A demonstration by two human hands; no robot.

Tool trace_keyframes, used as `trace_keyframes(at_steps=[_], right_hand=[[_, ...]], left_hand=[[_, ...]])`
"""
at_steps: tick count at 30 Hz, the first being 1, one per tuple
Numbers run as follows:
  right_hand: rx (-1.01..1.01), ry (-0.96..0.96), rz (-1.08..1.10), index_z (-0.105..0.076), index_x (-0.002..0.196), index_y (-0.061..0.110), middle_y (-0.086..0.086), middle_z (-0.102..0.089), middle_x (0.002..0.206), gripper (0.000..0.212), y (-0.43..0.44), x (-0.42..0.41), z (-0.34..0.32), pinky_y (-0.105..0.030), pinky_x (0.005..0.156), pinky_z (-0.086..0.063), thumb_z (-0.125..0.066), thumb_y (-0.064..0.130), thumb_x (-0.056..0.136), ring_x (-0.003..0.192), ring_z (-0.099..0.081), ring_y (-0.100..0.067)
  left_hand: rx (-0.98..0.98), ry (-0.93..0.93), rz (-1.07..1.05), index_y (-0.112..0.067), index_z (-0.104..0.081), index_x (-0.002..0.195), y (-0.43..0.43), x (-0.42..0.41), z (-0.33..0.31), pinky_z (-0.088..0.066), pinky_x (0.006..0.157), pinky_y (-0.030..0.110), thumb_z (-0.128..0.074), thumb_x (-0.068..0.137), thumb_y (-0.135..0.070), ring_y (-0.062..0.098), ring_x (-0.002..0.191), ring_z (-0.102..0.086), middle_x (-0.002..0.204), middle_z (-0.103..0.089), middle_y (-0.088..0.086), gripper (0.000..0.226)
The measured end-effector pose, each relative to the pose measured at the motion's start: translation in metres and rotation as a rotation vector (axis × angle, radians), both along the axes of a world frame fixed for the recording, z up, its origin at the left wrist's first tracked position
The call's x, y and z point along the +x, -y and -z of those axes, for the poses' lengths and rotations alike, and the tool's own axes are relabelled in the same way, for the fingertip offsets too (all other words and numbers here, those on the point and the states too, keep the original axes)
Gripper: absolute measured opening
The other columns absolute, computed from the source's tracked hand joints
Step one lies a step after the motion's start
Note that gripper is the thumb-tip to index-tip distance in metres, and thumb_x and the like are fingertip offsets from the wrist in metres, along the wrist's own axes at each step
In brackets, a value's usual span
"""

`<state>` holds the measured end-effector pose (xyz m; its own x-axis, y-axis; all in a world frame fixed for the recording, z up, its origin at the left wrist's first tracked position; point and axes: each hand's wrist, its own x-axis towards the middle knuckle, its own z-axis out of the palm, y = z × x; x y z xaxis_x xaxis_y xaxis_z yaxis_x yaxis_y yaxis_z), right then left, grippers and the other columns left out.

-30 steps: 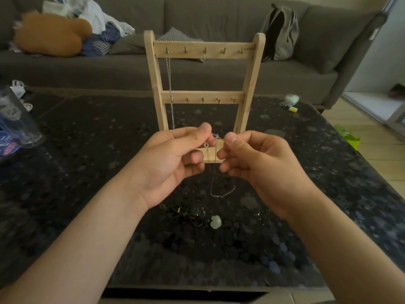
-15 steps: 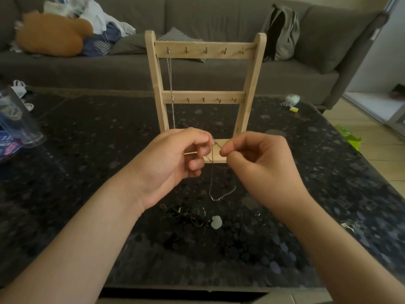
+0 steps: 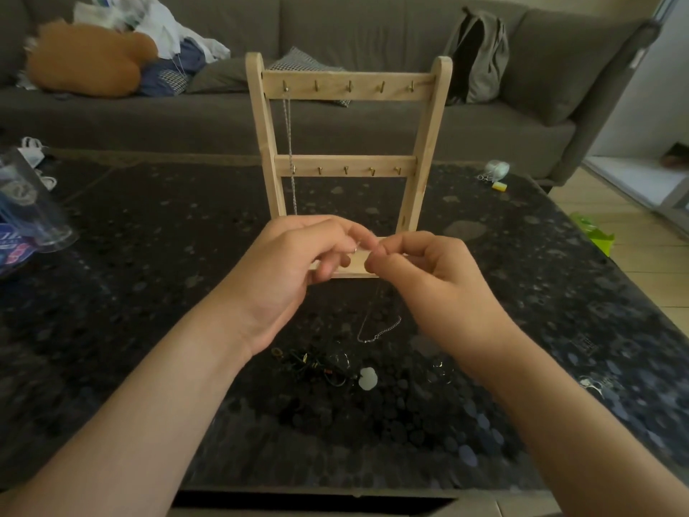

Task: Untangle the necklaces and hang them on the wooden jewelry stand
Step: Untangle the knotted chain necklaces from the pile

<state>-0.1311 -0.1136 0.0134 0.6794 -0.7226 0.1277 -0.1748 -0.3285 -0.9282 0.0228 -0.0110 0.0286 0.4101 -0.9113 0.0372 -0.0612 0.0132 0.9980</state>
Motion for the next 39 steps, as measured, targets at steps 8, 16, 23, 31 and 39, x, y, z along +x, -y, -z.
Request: trace_keyframes(at_steps=[8, 16, 23, 31, 39], right_hand=[[0.240, 0.072, -0.040, -0.074, 0.082, 0.006, -0.021, -0.073, 0.092, 0.029, 0.0098, -0.0013, 0.0032, -0.052, 0.092, -0.050, -0.069, 0.033, 0.078, 0.100, -0.067, -0.042], [0.321, 0.105, -0.079, -0.076, 0.073, 0.019, -0.007, -0.073, 0.082, 0.016, 0.0073, -0.0014, -0.0005, -0.040, 0.087, -0.044, -0.066, 0.029, 0.079, 0.086, -0.067, -0.018], [0.320, 0.073, -0.086, -0.072, 0.069, 0.018, -0.009, -0.067, 0.072, 0.022, 0.0074, -0.0008, -0.0019, -0.048, 0.090, -0.049, -0.062, 0.031, 0.083, 0.076, -0.065, -0.023], [0.361, 0.050, -0.040, -0.072, 0.074, 0.013, 0.004, -0.036, 0.063, 0.015, 0.0061, 0.0024, 0.0015, -0.031, 0.062, -0.034, -0.066, 0.023, 0.084, 0.059, -0.034, -0.014], [0.150, -0.066, -0.016, -0.075, 0.085, 0.004, 0.002, -0.050, 0.058, 0.018, 0.0022, -0.0016, 0.0007, -0.018, 0.051, -0.040, -0.071, 0.018, 0.096, 0.052, -0.043, -0.008]], left_hand=[[-0.067, -0.208, 0.019, -0.006, -0.084, 0.106, -0.0004, 0.0044, -0.0007, -0.059, 0.079, 0.030, -0.051, 0.101, 0.001, 0.014, 0.057, -0.041, 0.055, -0.033, 0.000, 0.034], [-0.120, -0.169, 0.037, -0.014, -0.083, 0.108, 0.0012, 0.0058, 0.0012, -0.047, 0.062, 0.029, -0.062, 0.093, -0.009, 0.010, 0.056, -0.038, 0.071, -0.045, 0.005, 0.026], [-0.221, -0.017, 0.032, -0.013, -0.074, 0.112, -0.0002, 0.0058, 0.0020, -0.044, 0.060, 0.029, -0.064, 0.077, 0.007, 0.013, 0.065, -0.046, 0.083, -0.048, 0.001, 0.042], [-0.264, 0.189, -0.070, -0.021, -0.074, 0.118, 0.0009, 0.0055, 0.0032, -0.037, 0.063, 0.031, -0.062, 0.076, 0.032, 0.017, 0.066, -0.034, 0.089, -0.050, -0.001, 0.069], [-0.236, 0.529, -0.154, -0.035, -0.073, 0.115, -0.0003, 0.0061, 0.0006, -0.043, 0.069, 0.018, -0.079, 0.078, 0.017, 0.021, 0.064, -0.037, 0.086, -0.044, 0.011, 0.064]])
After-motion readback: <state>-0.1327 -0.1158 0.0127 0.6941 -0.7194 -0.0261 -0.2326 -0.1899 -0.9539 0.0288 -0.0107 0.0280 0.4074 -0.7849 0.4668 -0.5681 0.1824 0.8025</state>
